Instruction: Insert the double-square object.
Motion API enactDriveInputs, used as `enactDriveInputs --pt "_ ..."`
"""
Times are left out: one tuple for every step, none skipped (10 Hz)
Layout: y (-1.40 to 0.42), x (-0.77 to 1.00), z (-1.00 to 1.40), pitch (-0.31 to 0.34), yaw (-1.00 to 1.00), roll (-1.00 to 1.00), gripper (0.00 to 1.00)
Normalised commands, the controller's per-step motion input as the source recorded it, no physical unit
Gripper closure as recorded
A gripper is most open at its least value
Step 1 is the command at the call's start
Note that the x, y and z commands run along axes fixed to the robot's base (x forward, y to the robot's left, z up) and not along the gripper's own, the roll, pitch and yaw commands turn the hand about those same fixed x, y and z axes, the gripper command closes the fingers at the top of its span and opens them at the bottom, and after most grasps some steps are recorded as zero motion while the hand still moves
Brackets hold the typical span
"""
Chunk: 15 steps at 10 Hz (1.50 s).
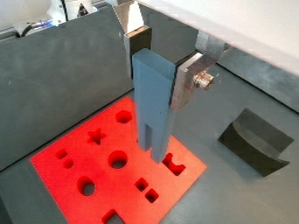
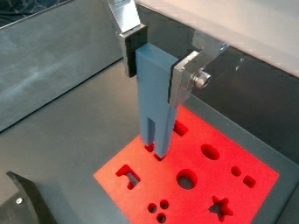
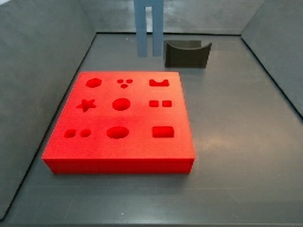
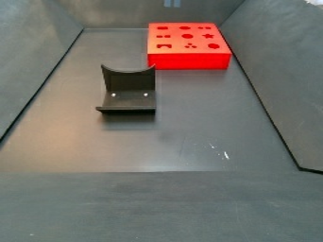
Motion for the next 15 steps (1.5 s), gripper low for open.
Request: enactDriveInputs --pt "-0.07 0.39 -0.04 0.077 0.0 0.16 1.0" --pt "0.0 0.11 0.0 0.026 0.0 0.0 1.0" --pt "-0.17 0.84 -0.69 -0.041 -0.13 0.0 1.0" --pt "-0.23 1.0 -0.97 -0.027 -0.09 0.01 1.0" --pt "-0.22 1.0 -1.0 -0.029 -0.08 0.01 1.0" --pt "-0.29 0.86 -1.0 -0.04 -0.13 0.05 1.0" --pt "0.0 0.05 -0.09 -0.061 0.0 -0.08 1.0" --pt "-0.04 0.0 -0.11 -0.024 0.0 0.0 1.0" --pt "-0.08 0.0 -0.42 -0.103 0.01 0.06 1.0" --pt "-0.11 -0.09 -0.53 -0.149 0.06 0.09 1.0" --pt "-0.04 0.0 -0.4 -0.101 0.13 0.05 1.0" --pt "0.0 0.0 0.0 0.0 0.0 0.01 1.0" --pt "0.0 -0.11 -0.19 -0.044 0.0 0.07 1.0" --pt "0.0 -0.22 -0.15 -0.071 0.0 0.07 1.0" --pt "0.0 -0.26 -0.04 -0.06 -0.01 0.1 1.0"
